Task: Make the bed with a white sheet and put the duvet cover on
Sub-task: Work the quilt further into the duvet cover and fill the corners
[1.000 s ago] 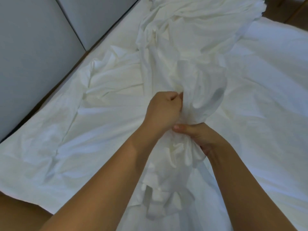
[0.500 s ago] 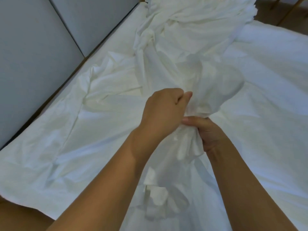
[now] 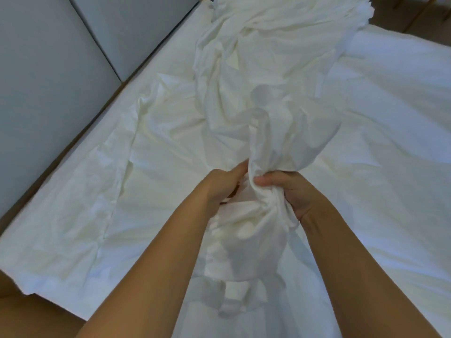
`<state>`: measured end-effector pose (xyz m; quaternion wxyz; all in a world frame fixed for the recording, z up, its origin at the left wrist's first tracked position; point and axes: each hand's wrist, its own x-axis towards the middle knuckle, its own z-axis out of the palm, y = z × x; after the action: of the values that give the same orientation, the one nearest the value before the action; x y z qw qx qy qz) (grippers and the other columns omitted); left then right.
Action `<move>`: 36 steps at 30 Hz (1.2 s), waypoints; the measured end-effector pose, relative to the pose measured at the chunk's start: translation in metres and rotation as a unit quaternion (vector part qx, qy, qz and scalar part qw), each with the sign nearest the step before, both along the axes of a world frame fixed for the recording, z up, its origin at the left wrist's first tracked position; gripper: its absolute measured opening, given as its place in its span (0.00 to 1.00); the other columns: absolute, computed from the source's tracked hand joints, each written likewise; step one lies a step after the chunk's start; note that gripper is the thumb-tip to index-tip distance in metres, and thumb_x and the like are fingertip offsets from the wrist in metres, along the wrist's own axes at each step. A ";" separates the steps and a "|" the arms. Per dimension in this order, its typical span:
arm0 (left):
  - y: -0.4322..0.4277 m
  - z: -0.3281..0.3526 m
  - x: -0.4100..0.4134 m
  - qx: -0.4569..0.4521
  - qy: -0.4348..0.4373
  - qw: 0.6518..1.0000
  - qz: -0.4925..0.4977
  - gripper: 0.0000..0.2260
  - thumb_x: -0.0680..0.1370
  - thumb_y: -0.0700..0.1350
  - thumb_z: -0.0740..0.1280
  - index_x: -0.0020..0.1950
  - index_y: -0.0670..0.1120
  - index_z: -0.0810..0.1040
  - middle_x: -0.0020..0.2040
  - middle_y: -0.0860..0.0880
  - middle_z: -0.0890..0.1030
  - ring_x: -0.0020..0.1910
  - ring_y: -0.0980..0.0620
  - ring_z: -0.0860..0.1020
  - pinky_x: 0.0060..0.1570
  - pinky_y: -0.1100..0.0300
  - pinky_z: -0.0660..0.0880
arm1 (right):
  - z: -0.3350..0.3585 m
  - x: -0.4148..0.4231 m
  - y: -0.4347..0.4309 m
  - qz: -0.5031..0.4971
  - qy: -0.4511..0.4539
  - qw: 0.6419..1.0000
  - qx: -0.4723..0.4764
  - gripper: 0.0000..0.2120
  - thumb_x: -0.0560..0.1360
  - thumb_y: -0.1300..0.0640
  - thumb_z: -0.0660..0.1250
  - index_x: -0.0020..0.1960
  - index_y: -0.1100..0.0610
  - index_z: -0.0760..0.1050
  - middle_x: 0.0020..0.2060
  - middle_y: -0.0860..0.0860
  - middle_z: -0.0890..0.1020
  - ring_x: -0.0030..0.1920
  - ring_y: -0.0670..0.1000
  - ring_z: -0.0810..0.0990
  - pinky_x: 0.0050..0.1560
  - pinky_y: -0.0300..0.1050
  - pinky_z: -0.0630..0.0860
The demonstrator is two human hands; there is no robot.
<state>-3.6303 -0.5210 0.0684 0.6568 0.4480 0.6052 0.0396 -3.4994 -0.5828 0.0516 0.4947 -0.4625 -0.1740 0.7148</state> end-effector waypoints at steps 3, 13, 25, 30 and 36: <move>0.007 0.009 0.011 0.058 -0.064 0.984 0.155 0.07 0.77 0.44 0.67 0.42 0.41 0.76 0.38 0.44 0.78 0.36 0.49 0.76 0.39 0.58 0.74 | -0.001 0.001 -0.002 0.026 -0.037 0.999 0.000 0.13 0.62 0.63 0.71 0.47 0.59 0.83 0.45 0.58 0.84 0.46 0.58 0.83 0.43 0.48 0.81; 0.020 0.056 0.032 0.262 -0.205 0.943 -0.004 0.15 0.80 0.43 0.63 0.40 0.31 0.75 0.37 0.41 0.76 0.37 0.48 0.75 0.42 0.57 0.72 | 0.007 -0.004 0.014 0.007 -0.055 0.998 0.020 0.20 0.59 0.59 0.76 0.51 0.55 0.80 0.47 0.56 0.84 0.51 0.58 0.83 0.47 0.54 0.80; 0.021 0.015 0.010 0.144 0.005 0.987 0.068 0.09 0.74 0.33 0.62 0.36 0.41 0.77 0.33 0.43 0.80 0.36 0.45 0.79 0.38 0.55 0.78 | 0.004 -0.003 0.000 0.043 -0.109 0.993 0.011 0.26 0.60 0.60 0.78 0.57 0.58 0.77 0.50 0.55 0.84 0.52 0.56 0.83 0.47 0.50 0.80; 0.014 0.048 0.018 0.484 0.039 0.874 -0.029 0.22 0.75 0.38 0.62 0.23 0.48 0.58 0.21 0.53 0.62 0.24 0.55 0.60 0.28 0.58 0.57 | 0.017 -0.003 0.006 0.140 -0.155 0.978 -0.025 0.30 0.54 0.49 0.81 0.53 0.52 0.77 0.42 0.46 0.85 0.43 0.47 0.84 0.38 0.41 0.80; 0.010 0.064 0.030 0.587 0.027 0.806 -0.077 0.23 0.79 0.46 0.62 0.27 0.49 0.56 0.23 0.52 0.60 0.25 0.54 0.61 0.29 0.56 0.59 | 0.033 -0.002 0.017 0.174 -0.214 0.961 -0.019 0.32 0.47 0.38 0.77 0.47 0.47 0.73 0.33 0.40 0.83 0.33 0.39 0.82 0.28 0.33 0.76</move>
<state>-3.6002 -0.5110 0.1328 0.2528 0.7938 0.4480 0.3245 -3.5016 -0.5658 0.0846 0.3054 -0.5764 -0.3398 0.6776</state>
